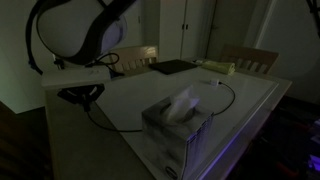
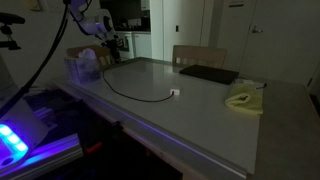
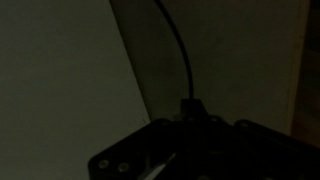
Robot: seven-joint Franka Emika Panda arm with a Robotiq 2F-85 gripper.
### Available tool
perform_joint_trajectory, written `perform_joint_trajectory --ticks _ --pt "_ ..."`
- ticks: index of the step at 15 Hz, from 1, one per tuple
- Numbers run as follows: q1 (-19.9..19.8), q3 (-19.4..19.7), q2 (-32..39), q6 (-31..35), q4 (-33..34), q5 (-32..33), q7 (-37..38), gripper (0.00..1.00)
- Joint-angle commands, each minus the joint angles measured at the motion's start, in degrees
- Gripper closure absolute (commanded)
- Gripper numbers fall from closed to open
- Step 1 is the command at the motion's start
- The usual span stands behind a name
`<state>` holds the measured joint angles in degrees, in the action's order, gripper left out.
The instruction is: Move the ends of the charger to the middle
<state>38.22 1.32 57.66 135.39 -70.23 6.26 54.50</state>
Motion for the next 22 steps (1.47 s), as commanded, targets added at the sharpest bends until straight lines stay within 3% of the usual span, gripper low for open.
perform_joint_trajectory --ticks 1,5,10,11,17,22 --pt "-0.8 0.06 -3.94 2.48 -3.6 -1.49 2.34 0.99" --pt "0.9 4.38 -6.24 7.83 -6.99 -0.61 14.31 0.99" --pt "4.4 13.7 -13.46 18.14 -20.66 1.4 30.96 0.99" --pt "1.38 9.21 -7.83 14.46 -11.4 1.52 26.43 0.99" --pt "1.41 8.92 -8.1 14.94 -12.08 1.98 27.24 0.99" --pt "5.02 17.28 -8.53 13.53 -14.48 6.98 40.21 0.99"
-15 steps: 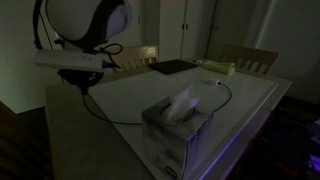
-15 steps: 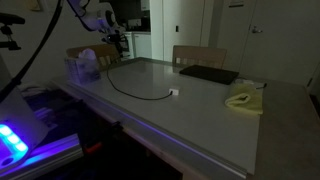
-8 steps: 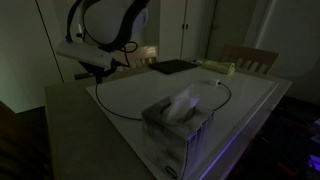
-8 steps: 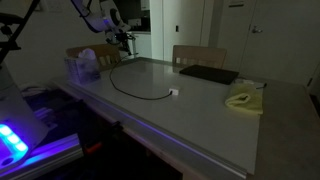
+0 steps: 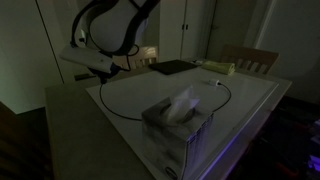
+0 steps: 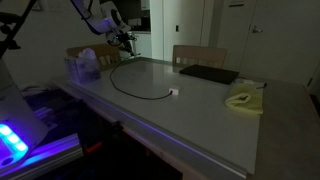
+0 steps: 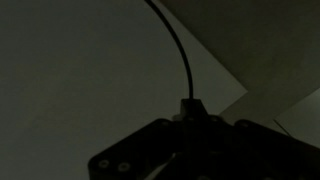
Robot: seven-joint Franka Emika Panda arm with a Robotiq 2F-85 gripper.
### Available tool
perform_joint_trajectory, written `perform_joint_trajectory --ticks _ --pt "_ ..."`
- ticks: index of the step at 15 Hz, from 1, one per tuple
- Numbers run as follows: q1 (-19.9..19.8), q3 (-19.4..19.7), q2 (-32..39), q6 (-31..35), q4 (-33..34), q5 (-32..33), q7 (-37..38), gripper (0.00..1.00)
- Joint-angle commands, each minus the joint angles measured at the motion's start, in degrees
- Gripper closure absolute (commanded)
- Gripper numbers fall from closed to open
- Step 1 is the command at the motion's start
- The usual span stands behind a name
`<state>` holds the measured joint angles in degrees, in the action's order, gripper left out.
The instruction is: Move the ends of the charger to the middle
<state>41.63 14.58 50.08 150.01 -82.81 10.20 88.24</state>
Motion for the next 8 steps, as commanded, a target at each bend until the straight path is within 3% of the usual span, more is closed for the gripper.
perform_joint_trajectory --ticks 1,8 --pt "1.76 5.21 -1.52 0.05 -3.45 4.44 8.54 0.99" --pt "1.55 9.63 -7.15 -0.17 -15.35 9.22 19.63 0.99"
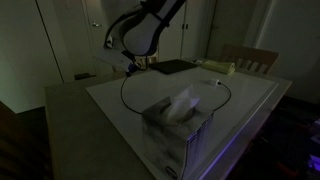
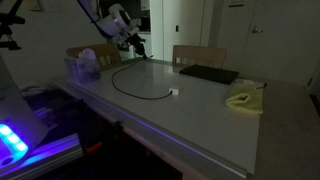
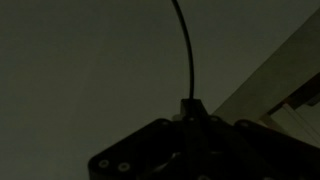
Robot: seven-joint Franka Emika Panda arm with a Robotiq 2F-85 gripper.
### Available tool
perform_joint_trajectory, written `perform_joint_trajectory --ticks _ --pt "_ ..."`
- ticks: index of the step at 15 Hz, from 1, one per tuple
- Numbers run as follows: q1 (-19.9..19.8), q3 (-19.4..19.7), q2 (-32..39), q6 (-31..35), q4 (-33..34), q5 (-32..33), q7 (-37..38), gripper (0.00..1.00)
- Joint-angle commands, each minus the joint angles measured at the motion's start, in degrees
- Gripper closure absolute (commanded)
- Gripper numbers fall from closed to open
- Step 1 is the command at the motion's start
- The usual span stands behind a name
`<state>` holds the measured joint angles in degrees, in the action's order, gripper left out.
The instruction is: Move the ends of the charger to the middle
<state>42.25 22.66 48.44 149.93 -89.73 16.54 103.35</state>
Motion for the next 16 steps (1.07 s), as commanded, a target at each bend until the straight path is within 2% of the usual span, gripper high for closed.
perform_joint_trajectory --ticks 1,3,4,5,11,14,16 --pt "1.24 2.36 -6.52 0.06 -10.61 3.78 6.57 0.99" --pt "1.61 3.88 -9.85 1.06 -16.18 5.51 11.81 0.99" --pt "-1.15 0.88 -4.62 -0.45 -8.02 5.54 9.28 0.99" --pt "-1.41 0.89 -5.47 -0.45 -9.27 6.42 10.04 0.96" --pt "-1.75 -0.06 -4.97 -0.43 -8.37 6.43 9.93 0.96" --pt "1.43 3.35 -3.55 -5.94 -6.79 9.29 15.34 0.99" --pt "2.4 4.25 -3.92 -13.02 -6.83 12.91 20.62 0.99"
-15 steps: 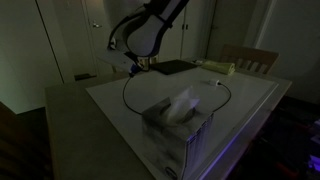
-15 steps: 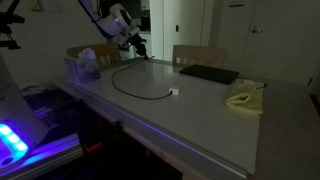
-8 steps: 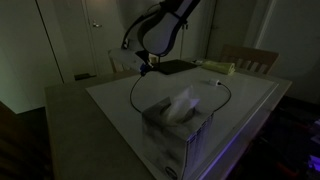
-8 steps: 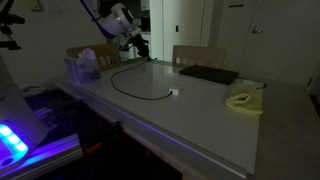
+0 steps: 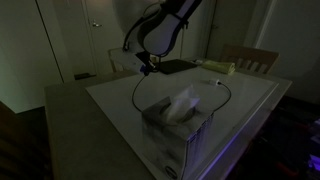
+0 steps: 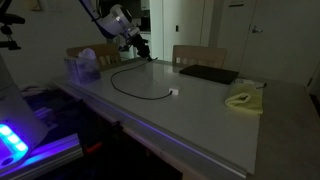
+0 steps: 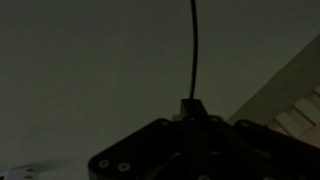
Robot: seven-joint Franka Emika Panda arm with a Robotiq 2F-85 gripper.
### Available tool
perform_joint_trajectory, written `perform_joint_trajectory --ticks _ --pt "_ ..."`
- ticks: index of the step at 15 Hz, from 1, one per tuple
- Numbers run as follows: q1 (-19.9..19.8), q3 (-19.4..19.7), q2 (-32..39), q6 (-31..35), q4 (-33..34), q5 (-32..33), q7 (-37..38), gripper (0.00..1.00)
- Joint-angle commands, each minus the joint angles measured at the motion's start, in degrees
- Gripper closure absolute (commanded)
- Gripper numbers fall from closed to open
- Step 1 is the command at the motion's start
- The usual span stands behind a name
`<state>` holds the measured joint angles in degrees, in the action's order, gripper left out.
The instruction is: Move the ends of the charger to the middle
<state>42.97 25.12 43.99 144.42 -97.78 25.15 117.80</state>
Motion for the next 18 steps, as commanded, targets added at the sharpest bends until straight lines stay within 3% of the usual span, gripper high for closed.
perform_joint_trajectory --ticks 1,4,9,10,15,18 --pt "1.56 1.28 -0.01 -11.51 1.21 5.9 8.19 0.99" --pt "0.59 -0.95 -1.62 -22.91 0.26 9.96 14.39 0.99" --pt "-5.84 -7.43 -5.58 -31.71 -3.56 9.84 20.85 0.99" --pt "-6.5 -8.86 -2.65 -31.49 0.24 12.4 20.6 0.99" --pt "-9.17 -12.12 -2.68 -32.81 0.91 13.97 20.59 0.99" --pt "-12.85 -15.52 -3.7 -32.86 -0.11 12.73 19.61 0.99"
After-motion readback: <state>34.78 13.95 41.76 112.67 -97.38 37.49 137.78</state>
